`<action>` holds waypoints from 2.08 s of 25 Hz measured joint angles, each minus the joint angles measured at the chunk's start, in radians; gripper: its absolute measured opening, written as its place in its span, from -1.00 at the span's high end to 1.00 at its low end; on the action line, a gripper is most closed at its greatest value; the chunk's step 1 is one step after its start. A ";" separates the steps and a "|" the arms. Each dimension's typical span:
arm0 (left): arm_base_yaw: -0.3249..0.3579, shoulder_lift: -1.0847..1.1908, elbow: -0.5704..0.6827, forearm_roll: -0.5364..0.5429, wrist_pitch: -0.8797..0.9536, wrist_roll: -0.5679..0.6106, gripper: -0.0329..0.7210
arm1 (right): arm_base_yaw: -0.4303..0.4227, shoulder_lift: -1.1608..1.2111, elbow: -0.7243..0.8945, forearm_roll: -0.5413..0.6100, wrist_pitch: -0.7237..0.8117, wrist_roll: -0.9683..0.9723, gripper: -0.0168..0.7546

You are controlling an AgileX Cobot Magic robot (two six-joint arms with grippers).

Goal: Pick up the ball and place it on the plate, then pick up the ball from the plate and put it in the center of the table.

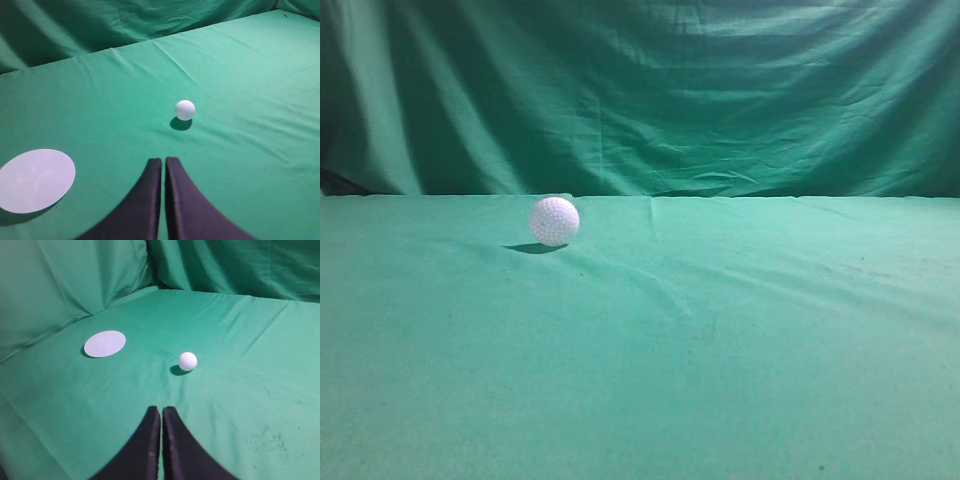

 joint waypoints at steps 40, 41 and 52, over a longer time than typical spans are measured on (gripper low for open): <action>0.000 0.000 0.000 0.002 0.000 0.000 0.91 | -0.624 -0.211 0.344 -0.057 -0.066 0.005 0.96; 0.000 0.000 0.000 0.002 0.000 0.000 0.91 | -0.624 -0.211 0.344 -0.057 -0.066 0.005 0.96; 0.000 0.000 0.000 0.002 0.000 0.000 0.91 | -0.624 -0.211 0.344 -0.057 -0.066 0.005 0.96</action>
